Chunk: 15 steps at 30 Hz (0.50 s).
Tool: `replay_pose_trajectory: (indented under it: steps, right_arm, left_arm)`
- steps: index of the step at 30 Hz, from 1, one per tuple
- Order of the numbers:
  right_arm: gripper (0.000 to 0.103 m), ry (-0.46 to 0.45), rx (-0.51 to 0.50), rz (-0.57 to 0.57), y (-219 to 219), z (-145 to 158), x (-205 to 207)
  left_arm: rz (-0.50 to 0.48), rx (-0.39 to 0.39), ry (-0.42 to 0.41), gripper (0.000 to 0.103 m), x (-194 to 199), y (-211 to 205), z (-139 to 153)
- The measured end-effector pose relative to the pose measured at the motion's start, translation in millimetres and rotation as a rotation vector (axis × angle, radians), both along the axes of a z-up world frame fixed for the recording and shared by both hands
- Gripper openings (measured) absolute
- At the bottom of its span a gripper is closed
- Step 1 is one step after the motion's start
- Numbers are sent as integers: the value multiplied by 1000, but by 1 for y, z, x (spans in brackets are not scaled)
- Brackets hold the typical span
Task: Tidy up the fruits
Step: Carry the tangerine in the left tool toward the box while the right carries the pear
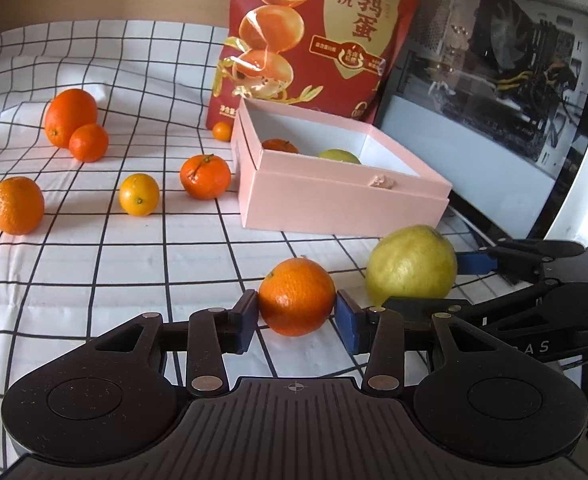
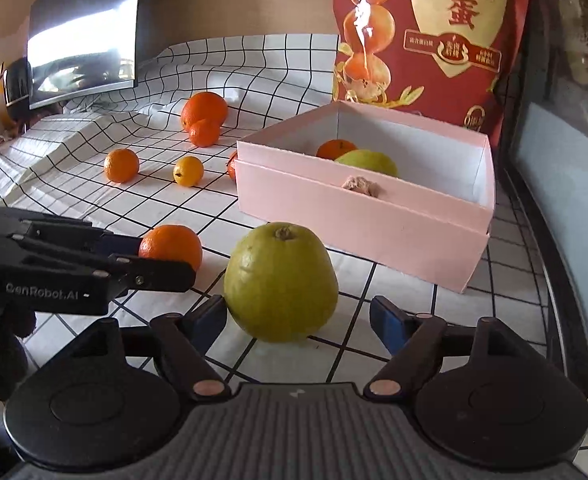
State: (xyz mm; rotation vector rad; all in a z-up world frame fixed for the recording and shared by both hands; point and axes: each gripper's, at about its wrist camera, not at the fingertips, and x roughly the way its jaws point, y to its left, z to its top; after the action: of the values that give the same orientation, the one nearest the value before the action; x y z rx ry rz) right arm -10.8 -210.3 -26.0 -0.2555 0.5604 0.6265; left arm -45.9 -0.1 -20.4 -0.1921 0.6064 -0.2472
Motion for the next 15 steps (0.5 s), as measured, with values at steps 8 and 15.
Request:
replay_pose_trajectory:
  steps: [8, 15]
  right_arm:
    - [87, 29, -2, 31, 2, -3, 0]
    - [93, 74, -33, 12, 6, -6, 8]
  left_arm:
    - [18, -14, 9, 53, 0, 2, -1]
    - [17, 31, 1, 54, 0, -5, -1]
